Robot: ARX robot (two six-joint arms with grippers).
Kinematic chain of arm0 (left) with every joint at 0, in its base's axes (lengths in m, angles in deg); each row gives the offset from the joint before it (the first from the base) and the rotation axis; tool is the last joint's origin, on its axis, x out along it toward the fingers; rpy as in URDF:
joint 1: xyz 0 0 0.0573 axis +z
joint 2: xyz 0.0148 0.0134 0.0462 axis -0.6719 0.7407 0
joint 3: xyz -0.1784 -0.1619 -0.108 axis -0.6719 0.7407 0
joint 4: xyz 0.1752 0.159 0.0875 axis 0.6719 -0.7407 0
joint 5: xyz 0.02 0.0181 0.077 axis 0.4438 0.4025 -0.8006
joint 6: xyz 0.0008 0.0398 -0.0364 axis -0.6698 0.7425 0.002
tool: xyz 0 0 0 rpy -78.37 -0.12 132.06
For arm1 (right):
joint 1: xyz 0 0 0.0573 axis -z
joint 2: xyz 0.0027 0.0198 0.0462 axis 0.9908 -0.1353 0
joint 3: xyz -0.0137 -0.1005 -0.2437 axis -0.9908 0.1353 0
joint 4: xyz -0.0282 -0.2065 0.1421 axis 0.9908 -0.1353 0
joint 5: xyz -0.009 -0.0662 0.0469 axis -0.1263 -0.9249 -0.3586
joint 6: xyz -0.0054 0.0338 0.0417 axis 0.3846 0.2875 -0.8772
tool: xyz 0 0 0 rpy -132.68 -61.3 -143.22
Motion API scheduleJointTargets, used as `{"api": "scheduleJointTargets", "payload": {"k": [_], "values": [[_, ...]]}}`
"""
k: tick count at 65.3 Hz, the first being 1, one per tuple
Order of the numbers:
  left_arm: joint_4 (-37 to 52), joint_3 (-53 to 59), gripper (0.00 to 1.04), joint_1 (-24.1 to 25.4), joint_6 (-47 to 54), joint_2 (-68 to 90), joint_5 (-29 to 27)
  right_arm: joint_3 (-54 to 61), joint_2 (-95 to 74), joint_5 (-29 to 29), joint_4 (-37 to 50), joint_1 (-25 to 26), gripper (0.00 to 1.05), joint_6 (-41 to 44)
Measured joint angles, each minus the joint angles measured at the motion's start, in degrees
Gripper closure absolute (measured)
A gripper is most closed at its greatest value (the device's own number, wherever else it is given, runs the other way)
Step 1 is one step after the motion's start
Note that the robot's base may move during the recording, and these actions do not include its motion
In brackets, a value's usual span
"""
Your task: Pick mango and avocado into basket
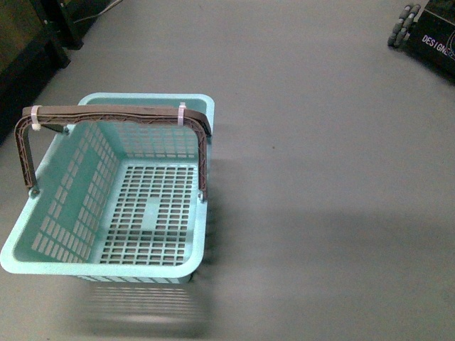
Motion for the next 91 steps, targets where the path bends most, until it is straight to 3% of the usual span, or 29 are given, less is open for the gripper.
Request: {"api": "scheduleJointTargets", "payload": {"k": [39, 43, 47, 55, 72, 80, 91], "values": [[0.00, 0.00, 0.08, 0.00, 0.00, 0.00, 0.04, 0.00, 0.00, 0.00, 0.00, 0.00, 0.09, 0.00], [-9.22, -3.56, 0.08, 0.63, -9.64, 4.74, 5.44, 0.00, 0.00, 0.00, 0.00, 0.00, 0.09, 0.00], [-14.16, -6.69, 0.08, -1.31, -23.76, 12.83, 5.40, 0.00, 0.00, 0.04, 0.00, 0.00, 0.09, 0.00], [-3.48, -8.94, 0.08, -6.69, -46.80, 26.62, 1.46, 0.00, 0.00, 0.02, 0.00, 0.00, 0.09, 0.00], [36.24, -16.83, 0.08, -8.41, -69.05, 76.06, -5.33, 0.00, 0.00, 0.02, 0.00, 0.00, 0.09, 0.00], [42.18, -24.02, 0.08, -10.56, -75.95, 95.06, -9.31, -0.02, 0.00, 0.02, 0.00, 0.00, 0.09, 0.00], [42.14, -36.28, 0.08, -12.79, -81.61, 112.69, -10.95, 0.00, 0.00, 0.02, 0.00, 0.00, 0.09, 0.00]]}}
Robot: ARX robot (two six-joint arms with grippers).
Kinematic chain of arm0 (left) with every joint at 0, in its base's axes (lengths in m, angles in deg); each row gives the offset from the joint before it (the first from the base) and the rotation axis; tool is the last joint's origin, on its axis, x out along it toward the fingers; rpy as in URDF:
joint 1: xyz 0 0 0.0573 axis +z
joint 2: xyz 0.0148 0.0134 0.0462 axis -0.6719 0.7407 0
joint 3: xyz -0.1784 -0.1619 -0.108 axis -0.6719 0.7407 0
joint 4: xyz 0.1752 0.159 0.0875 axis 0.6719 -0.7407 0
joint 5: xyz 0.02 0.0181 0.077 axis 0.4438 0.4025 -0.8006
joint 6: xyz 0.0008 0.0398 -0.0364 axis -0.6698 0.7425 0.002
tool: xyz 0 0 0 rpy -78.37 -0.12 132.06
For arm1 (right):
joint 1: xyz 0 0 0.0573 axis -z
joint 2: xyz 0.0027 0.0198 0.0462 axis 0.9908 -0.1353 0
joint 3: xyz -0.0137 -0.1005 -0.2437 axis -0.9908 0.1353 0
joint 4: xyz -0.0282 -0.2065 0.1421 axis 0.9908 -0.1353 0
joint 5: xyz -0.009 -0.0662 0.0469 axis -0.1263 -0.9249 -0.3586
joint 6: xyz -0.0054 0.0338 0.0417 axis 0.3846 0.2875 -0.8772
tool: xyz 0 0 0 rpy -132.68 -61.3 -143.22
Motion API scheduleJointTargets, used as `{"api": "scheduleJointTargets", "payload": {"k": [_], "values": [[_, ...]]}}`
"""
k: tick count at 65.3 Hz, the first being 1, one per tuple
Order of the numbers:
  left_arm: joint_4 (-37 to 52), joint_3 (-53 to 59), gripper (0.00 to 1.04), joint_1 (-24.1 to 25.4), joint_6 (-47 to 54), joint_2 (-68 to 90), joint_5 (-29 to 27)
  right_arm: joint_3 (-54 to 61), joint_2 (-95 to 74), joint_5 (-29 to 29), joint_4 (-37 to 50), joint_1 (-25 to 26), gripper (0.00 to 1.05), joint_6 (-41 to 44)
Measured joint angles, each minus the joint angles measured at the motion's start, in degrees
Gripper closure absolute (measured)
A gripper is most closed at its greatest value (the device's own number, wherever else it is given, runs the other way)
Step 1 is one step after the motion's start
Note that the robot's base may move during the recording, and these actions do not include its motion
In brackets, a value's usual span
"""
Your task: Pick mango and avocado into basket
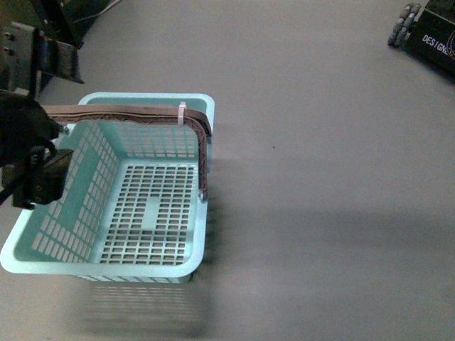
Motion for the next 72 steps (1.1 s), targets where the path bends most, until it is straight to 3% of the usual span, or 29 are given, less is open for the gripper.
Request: {"api": "scheduleJointTargets", "payload": {"k": [26, 41, 62, 72], "values": [[-7.61, -28.46, 0.08, -0.76, -4.44, 22.10, 0.48, 0.00, 0.00, 0.00, 0.00, 0.00, 0.09, 0.00], [-8.70, -33.22, 0.09, -0.79, -3.96, 25.99, 0.02, 0.00, 0.00, 0.00, 0.00, 0.00, 0.09, 0.00], [-13.57, -33.51, 0.70, -0.70, -7.30, 25.29, -0.07, 0.00, 0.00, 0.00, 0.00, 0.00, 0.09, 0.00], [-14.08, -30.34, 0.77, -0.50, -9.75, 22.64, -0.04, 0.00, 0.00, 0.00, 0.00, 0.00, 0.09, 0.00]]}}
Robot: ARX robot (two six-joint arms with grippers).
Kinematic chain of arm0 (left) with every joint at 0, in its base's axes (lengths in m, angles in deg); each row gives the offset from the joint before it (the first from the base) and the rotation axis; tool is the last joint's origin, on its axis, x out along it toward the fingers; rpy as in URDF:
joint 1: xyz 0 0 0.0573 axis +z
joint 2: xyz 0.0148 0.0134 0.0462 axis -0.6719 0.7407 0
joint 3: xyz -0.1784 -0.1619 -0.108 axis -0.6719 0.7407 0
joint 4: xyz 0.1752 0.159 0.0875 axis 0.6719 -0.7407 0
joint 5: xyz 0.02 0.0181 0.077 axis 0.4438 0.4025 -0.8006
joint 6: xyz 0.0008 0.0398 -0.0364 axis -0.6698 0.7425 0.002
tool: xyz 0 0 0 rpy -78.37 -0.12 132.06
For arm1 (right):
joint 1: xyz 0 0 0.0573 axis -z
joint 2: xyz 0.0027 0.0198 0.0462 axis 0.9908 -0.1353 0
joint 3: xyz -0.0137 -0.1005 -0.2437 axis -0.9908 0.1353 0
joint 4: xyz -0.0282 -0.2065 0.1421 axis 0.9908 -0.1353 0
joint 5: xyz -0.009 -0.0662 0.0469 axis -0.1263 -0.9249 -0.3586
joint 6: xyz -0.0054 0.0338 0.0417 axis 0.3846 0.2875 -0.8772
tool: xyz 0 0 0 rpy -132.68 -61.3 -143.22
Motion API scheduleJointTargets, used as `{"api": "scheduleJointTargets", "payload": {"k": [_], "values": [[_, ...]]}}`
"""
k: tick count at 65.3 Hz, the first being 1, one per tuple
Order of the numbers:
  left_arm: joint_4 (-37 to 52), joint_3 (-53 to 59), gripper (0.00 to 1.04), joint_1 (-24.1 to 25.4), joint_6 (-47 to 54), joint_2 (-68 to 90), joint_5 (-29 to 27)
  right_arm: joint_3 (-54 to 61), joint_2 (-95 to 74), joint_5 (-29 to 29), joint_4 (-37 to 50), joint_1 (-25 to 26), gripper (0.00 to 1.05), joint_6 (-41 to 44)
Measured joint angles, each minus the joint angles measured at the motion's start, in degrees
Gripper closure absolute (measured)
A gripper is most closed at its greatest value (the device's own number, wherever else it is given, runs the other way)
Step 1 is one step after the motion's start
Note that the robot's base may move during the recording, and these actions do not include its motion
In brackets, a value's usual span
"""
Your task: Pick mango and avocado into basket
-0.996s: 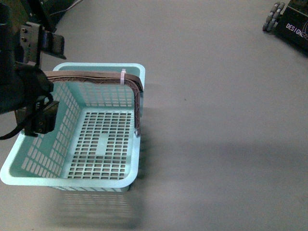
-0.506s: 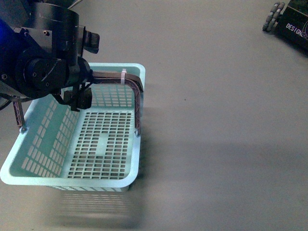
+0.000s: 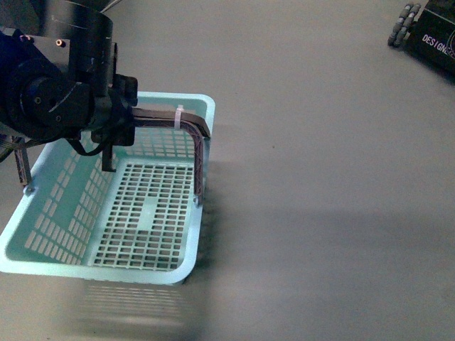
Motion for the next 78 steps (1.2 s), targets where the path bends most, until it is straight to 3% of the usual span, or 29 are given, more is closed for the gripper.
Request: {"api": "scheduleJointTargets", "payload": {"k": [14, 31, 43, 59, 78], "values": [[-0.22, 12.07, 0.78, 0.35, -1.36, -12.63, -0.17, 0.00, 0.00, 0.00, 0.00, 0.00, 0.09, 0.00], [-17.27, 26.14, 0.78, 0.61, -5.42, -42.95, -1.46, 0.00, 0.00, 0.00, 0.00, 0.00, 0.09, 0.00], [-28.79, 25.31, 0.78, 1.68, -3.91, -61.40, -2.86, 0.00, 0.00, 0.00, 0.00, 0.00, 0.09, 0.00], [-39.41, 19.54, 0.78, 0.31, -0.42, -72.48, -4.11, -0.02, 0.00, 0.00, 0.00, 0.00, 0.09, 0.00], [-40.35, 18.99, 0.78, -0.17, -0.22, -73.81, -4.02, 0.00, 0.00, 0.00, 0.00, 0.00, 0.09, 0.00]]}}
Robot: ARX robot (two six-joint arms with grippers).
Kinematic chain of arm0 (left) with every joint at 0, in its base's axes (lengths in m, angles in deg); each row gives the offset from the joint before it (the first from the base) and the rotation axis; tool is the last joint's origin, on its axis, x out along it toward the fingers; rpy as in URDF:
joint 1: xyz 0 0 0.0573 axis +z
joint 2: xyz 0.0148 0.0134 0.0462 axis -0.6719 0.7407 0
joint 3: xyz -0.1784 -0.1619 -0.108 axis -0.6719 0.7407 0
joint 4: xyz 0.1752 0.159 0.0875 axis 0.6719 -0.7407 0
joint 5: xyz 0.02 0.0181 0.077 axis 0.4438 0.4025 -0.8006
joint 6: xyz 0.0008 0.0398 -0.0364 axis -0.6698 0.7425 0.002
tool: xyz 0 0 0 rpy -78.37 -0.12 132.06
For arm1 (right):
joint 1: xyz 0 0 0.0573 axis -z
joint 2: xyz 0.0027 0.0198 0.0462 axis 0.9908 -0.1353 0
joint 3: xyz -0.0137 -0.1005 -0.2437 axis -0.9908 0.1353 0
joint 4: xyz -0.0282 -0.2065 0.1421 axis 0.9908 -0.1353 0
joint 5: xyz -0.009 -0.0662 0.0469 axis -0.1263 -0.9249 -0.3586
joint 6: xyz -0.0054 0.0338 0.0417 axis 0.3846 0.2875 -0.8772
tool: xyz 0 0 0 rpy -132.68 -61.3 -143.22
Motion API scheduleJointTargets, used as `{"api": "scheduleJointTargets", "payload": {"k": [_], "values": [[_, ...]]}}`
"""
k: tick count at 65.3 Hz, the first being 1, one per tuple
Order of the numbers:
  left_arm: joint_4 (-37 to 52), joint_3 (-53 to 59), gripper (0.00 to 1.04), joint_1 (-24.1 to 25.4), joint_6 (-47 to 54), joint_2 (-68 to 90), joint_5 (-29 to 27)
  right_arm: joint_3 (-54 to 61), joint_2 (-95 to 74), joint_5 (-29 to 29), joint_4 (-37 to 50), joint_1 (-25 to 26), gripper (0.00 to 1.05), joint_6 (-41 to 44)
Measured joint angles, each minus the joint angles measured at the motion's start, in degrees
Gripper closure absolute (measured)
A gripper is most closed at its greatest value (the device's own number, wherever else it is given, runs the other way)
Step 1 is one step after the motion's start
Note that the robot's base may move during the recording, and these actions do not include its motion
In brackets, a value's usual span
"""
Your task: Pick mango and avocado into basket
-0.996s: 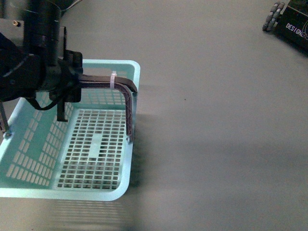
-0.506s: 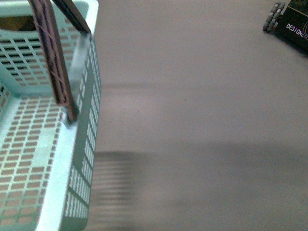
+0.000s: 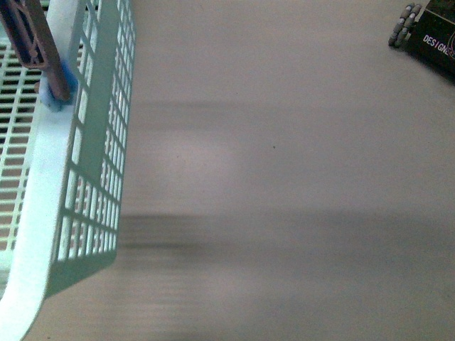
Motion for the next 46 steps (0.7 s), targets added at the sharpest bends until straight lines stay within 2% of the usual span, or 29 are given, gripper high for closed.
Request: {"api": "scheduleJointTargets", "payload": {"k": [46], "values": [[0.00, 0.00, 0.79, -0.02, 0.00, 0.00, 0.00, 0.00, 0.00, 0.00, 0.00, 0.00, 0.09, -0.02]]}}
